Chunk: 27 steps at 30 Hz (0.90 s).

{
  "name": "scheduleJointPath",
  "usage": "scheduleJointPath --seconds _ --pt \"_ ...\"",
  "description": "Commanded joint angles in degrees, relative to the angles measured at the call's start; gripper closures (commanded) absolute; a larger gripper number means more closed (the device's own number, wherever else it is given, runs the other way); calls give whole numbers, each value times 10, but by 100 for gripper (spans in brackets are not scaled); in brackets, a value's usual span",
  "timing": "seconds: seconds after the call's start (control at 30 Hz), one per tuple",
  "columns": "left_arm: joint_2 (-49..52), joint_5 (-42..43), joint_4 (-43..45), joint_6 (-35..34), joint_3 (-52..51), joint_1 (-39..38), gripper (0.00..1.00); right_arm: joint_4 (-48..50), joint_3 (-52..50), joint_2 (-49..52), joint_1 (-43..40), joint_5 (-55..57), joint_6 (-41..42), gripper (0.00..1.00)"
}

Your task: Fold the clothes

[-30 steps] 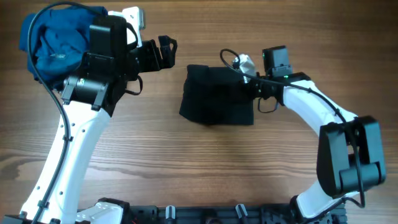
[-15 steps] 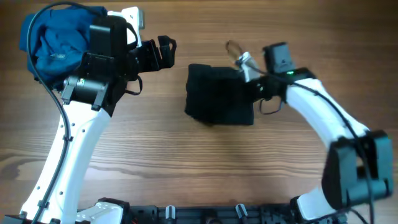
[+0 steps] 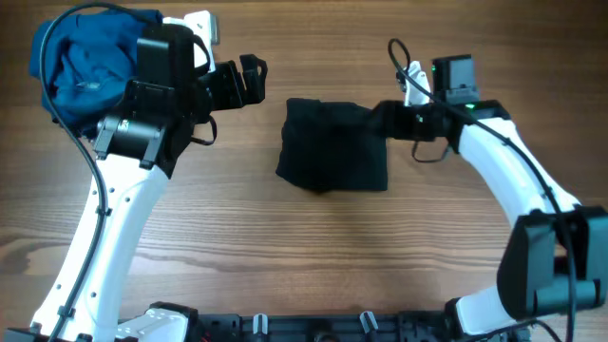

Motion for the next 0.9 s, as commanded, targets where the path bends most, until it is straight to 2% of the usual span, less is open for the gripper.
scheduleJointPath --seconds 0.0,0.13,0.23,0.33,0.5,0.57,0.6,0.67,0.73,0.87 --pt "1 -9 0 9 -3 0 0 19 3 60 50 33 204 38" --pt "1 -9 -2 9 -3 0 0 80 3 112 91 33 319 33" --pt "1 -10 -9 10 -3 0 0 130 3 126 94 25 368 33" --pt "1 -10 -12 10 -3 0 0 183 5 126 89 9 356 38" --pt "1 -10 -12 10 -3 0 0 193 5 126 71 22 310 46" --pt "1 -10 -12 10 -3 0 0 187 5 126 70 47 333 46" --pt "1 -10 -12 10 -3 0 0 190 5 126 70 56 340 42" --pt "1 -10 -12 10 -3 0 0 210 5 126 69 58 309 34" --pt "1 -11 -12 10 -3 0 0 204 6 126 56 57 212 26" --pt "1 -11 -12 10 -3 0 0 123 6 106 -2 54 120 24"
